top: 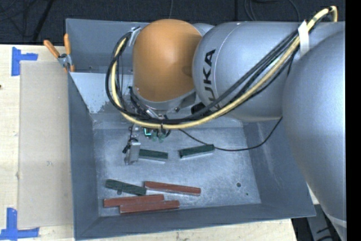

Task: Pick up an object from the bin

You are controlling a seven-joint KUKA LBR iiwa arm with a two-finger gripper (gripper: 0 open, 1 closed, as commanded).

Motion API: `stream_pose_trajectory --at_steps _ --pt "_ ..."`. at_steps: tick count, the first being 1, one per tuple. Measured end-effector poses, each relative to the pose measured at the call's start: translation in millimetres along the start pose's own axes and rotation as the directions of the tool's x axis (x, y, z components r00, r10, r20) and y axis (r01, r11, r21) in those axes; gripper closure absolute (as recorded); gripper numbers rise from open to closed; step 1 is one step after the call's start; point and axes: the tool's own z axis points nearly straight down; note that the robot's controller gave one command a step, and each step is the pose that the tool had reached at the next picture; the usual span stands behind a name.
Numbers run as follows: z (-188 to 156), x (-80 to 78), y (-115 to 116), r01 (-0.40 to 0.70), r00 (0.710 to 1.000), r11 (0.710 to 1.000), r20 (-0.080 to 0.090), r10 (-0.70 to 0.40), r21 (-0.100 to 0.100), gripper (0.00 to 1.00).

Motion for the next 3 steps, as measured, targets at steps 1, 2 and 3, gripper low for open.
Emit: stream_pose_trajectory --at_steps 1,2,3 --pt "131.2 -8.1 -32.9 0.224 0.975 0.975 0.0 -0.224 0.001 0.0" --pt "126.3 -19.7 -80.7 0.145 0.989 0.989 0.007 -0.145 0.002 0.0" --pt "126.1 -19.3 -78.3 0.146 0.989 0.989 0.007 -0.146 -0.001 1.0"
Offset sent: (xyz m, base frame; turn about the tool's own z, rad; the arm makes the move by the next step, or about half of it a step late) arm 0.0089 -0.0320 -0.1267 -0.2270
